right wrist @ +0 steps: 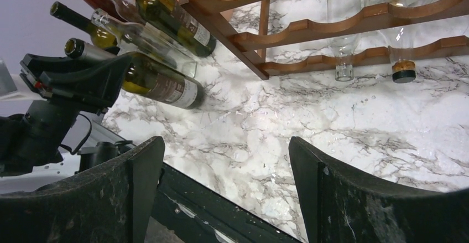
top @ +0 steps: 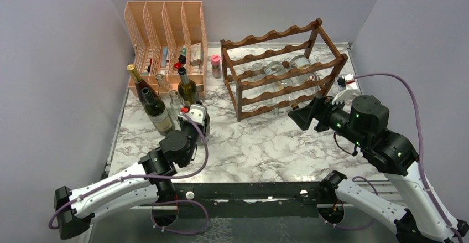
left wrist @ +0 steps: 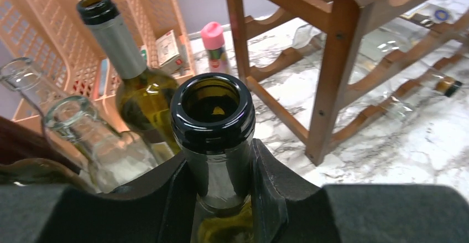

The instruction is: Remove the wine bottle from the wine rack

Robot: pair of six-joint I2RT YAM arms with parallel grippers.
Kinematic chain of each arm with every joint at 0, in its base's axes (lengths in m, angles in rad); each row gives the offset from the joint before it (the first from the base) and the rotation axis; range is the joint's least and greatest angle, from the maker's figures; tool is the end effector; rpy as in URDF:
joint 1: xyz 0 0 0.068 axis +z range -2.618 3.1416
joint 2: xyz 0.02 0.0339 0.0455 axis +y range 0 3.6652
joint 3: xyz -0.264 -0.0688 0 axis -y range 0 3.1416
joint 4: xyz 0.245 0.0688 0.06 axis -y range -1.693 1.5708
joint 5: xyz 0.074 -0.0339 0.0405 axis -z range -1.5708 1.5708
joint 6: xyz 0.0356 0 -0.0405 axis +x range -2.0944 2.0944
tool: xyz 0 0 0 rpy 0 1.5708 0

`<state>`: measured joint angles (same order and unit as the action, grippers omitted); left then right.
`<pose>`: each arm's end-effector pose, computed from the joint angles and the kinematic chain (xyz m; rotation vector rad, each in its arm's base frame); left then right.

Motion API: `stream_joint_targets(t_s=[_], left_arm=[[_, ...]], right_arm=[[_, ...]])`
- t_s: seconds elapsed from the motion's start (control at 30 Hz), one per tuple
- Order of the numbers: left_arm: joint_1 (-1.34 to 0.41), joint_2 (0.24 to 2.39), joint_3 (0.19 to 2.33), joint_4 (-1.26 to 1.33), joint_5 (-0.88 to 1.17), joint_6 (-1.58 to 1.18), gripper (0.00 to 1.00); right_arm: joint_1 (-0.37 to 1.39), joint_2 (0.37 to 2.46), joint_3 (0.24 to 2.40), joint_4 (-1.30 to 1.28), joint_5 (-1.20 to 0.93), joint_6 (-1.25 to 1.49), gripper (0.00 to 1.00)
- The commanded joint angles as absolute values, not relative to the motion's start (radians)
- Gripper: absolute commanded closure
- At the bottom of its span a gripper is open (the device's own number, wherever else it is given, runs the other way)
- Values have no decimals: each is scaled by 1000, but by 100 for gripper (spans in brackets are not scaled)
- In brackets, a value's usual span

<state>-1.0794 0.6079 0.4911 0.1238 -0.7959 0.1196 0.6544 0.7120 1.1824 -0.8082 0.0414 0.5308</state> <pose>0.0944 -0.1225 0.2960 0.3099 1.5365 -0.1329 0.0919 0.0687 0.4142 -0.0934 1.9804 0.7505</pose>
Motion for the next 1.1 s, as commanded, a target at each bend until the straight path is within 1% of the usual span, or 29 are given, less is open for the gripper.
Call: stream_joint_targets(t_s=[0.0,0.27,0.37,0.53,0.63,0.83,0.9,0.93,1.0,1.07], left_arm=[[-1020,603,495,209,-784,94,88],[-886,743,522,325,-695,56,88],[-817,801,556,327,-631,8,88],[-733,886,601,346,-600,-29,88],[-703,930,620,367,-553,-28,88],[-690,956,612,379,-568,-2,87],[-689,950,597,379,-581,0,84],[-689,946,591,378,-595,-3,80],[-689,932,582,362,-616,-16,68],[-689,909,575,340,-618,-30,58]], right_arm=[[658,717,1194,-774,69,534,14],[658,706,1194,-794,73,542,14],[658,693,1192,-813,81,546,14],[658,673,1193,-841,96,553,14],[658,665,1186,-845,98,556,14],[658,664,1164,-855,96,563,13],[658,662,1146,-847,87,566,13],[658,661,1136,-843,85,568,13],[658,665,1117,-837,76,570,13],[657,675,1102,-832,69,574,13]])
